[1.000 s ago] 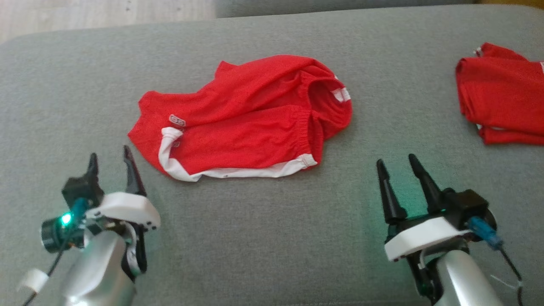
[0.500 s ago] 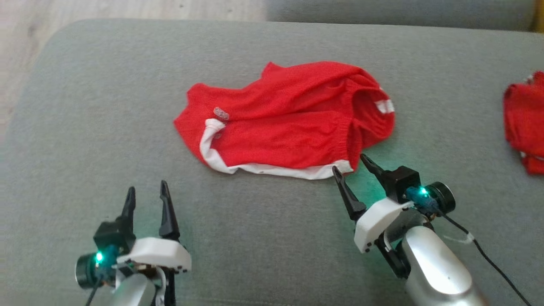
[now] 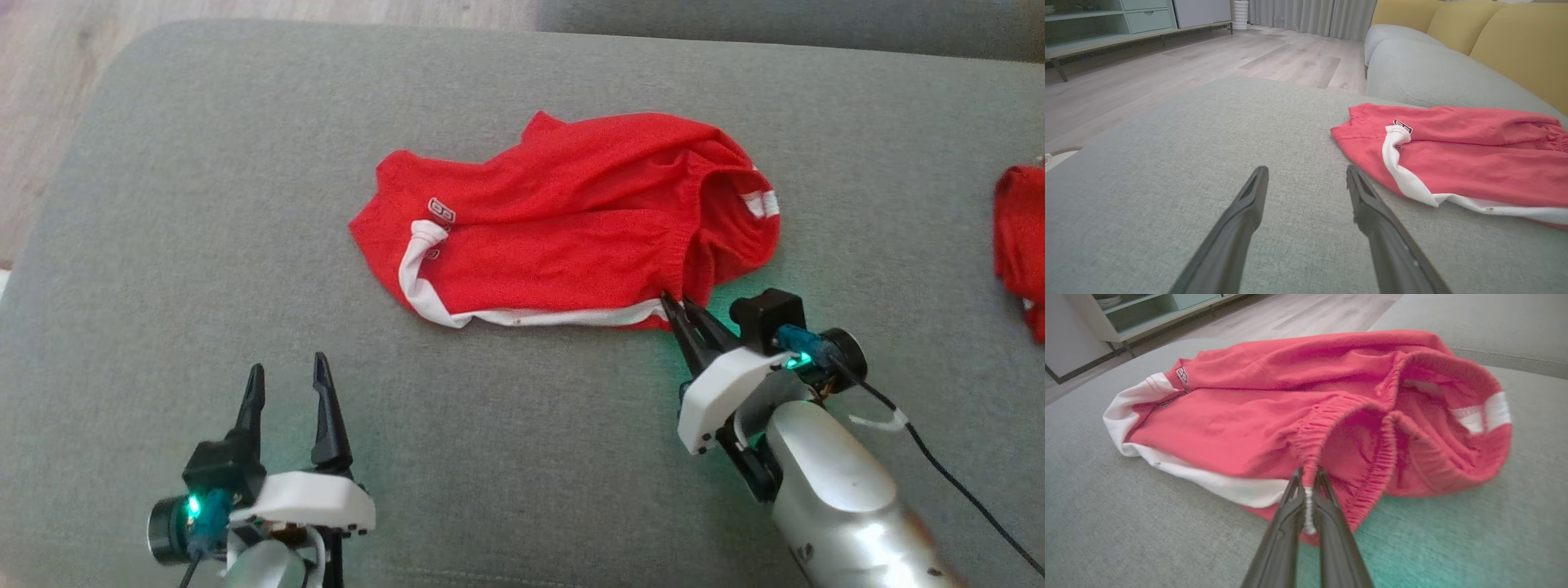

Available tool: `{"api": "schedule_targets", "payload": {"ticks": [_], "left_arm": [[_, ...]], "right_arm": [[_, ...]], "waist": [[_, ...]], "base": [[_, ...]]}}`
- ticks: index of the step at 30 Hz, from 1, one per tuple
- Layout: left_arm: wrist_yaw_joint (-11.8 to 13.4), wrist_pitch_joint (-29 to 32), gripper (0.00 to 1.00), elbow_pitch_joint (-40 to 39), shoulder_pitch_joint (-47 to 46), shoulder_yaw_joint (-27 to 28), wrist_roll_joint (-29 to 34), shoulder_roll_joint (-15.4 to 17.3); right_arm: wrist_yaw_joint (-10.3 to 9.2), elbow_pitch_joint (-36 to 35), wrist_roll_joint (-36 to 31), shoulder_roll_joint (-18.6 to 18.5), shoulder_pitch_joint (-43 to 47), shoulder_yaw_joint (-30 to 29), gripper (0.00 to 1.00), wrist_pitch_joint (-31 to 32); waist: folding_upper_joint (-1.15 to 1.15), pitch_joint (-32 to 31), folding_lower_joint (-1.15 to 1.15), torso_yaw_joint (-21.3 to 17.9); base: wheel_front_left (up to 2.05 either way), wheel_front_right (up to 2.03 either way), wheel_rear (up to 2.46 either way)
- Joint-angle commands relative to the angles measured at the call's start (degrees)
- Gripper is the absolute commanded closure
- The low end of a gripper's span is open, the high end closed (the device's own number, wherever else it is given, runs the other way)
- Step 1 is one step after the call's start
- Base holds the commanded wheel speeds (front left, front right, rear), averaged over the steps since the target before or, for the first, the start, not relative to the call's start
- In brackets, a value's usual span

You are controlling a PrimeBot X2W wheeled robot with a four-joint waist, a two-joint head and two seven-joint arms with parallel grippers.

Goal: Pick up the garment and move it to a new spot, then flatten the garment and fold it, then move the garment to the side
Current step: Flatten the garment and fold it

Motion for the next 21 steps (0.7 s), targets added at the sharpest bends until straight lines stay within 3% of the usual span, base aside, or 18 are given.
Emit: {"api": "schedule_targets", "payload": {"ticks": [1,16,17,18,19,21], "left_arm": [[0.3,-0.7,0.00,-2.2,-0.8,2.3,0.6,0.6],[0.1,-0.7,0.00,-3.6,0.7,2.3,0.9,0.7],[0.1,-0.7,0.00,-3.7,0.7,2.2,0.9,0.7],[0.1,-0.7,0.00,-3.7,0.7,2.2,0.9,0.8],[0.1,-0.7,0.00,-3.7,0.8,2.2,0.9,0.8],[-0.1,-0.7,0.00,-3.6,1.1,2.0,1.0,0.9]], "right_arm": [[0.21,-0.7,0.1,0.1,-1.2,0.7,1.00,-1.7],[0.21,-5.4,-5.1,-1.2,9.9,-16.0,1.00,-5.9],[0.21,-5.9,-5.5,-1.1,10.7,-16.9,0.93,-5.9],[0.21,-6.3,-6.0,-0.9,11.3,-17.6,0.66,-5.9],[0.21,-6.8,-6.2,-0.7,11.9,-18.2,0.06,-5.9],[0.21,-7.9,-6.1,-0.4,12.9,-18.7,0.00,-5.9]], "waist": [[0.00,-0.2,-0.01,-0.8],[0.00,-2.0,-0.01,-6.0],[0.00,-2.0,-0.01,-6.2],[0.00,-2.1,-0.01,-6.3],[0.00,-2.2,-0.01,-6.4],[0.00,-2.6,-0.01,-6.6]], "base": [[0.00,0.00,0.00],[0.00,0.00,0.00],[0.00,0.00,0.00],[0.00,0.00,0.00],[0.00,0.00,0.00],[0.00,0.00,0.00]]}}
